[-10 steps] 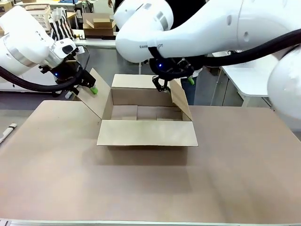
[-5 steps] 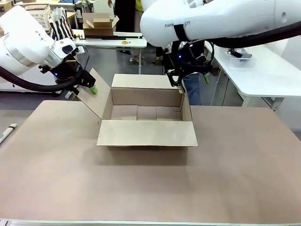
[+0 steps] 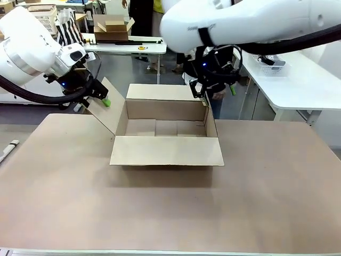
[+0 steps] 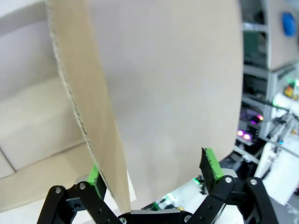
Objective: Pack the gift set into the box.
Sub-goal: Place both hands on the side flaps of the Package Box and spread them outward.
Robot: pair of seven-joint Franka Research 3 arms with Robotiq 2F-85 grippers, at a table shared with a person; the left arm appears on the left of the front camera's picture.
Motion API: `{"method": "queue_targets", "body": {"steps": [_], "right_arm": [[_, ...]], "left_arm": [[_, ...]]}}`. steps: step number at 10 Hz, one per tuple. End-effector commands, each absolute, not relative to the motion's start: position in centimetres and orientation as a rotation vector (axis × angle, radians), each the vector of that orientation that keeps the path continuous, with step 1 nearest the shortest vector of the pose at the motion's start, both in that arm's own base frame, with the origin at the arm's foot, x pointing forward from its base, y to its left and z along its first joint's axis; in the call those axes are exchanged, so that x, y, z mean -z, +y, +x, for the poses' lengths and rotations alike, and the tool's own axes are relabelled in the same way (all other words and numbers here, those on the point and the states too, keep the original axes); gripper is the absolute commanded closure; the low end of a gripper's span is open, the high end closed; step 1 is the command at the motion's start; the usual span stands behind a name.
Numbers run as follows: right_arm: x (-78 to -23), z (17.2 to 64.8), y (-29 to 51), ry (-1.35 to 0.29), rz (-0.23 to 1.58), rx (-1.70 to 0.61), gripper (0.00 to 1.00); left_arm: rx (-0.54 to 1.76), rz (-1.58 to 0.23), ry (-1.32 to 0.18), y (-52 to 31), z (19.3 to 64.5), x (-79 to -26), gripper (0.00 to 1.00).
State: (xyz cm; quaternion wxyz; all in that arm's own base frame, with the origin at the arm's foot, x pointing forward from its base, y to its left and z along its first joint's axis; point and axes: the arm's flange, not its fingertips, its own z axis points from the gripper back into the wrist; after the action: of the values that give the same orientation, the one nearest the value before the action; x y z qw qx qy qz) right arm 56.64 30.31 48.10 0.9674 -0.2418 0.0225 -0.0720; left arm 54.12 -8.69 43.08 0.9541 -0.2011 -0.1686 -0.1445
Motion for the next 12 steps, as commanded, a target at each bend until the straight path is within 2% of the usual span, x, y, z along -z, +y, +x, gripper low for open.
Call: {"method": "queue_targets", "body": {"steps": [1, 4, 6, 9, 10, 12], "right_arm": [[-48.5, 56.9, 24.6, 0.131, -0.268, 0.109, 0.0], [-46.9, 58.9, 19.2, 0.198, -0.069, 0.123, 0.0], [-44.9, 59.8, 14.9, 0.175, 0.125, 0.135, 0.0], [-41.2, 60.8, 11.8, 0.22, 0.293, 0.089, 0.0], [-43.7, 61.9, 13.4, 0.2, 0.155, 0.134, 0.0], [-43.7, 61.9, 13.4, 0.2, 0.155, 0.134, 0.0]], "left_arm": [[0.283, -0.396, -0.342, -8.7, 54.1, -43.2, 0.0], [0.283, -0.396, -0.342, -8.7, 54.1, -43.2, 0.0], [0.283, -0.396, -0.342, -8.7, 54.1, -43.2, 0.0], [0.283, -0.396, -0.342, -8.7, 54.1, -43.2, 0.0], [0.283, -0.396, -0.342, -8.7, 54.1, -43.2, 0.0], [0.283, -0.396, -0.342, -8.7, 54.1, -43.2, 0.0]]}}
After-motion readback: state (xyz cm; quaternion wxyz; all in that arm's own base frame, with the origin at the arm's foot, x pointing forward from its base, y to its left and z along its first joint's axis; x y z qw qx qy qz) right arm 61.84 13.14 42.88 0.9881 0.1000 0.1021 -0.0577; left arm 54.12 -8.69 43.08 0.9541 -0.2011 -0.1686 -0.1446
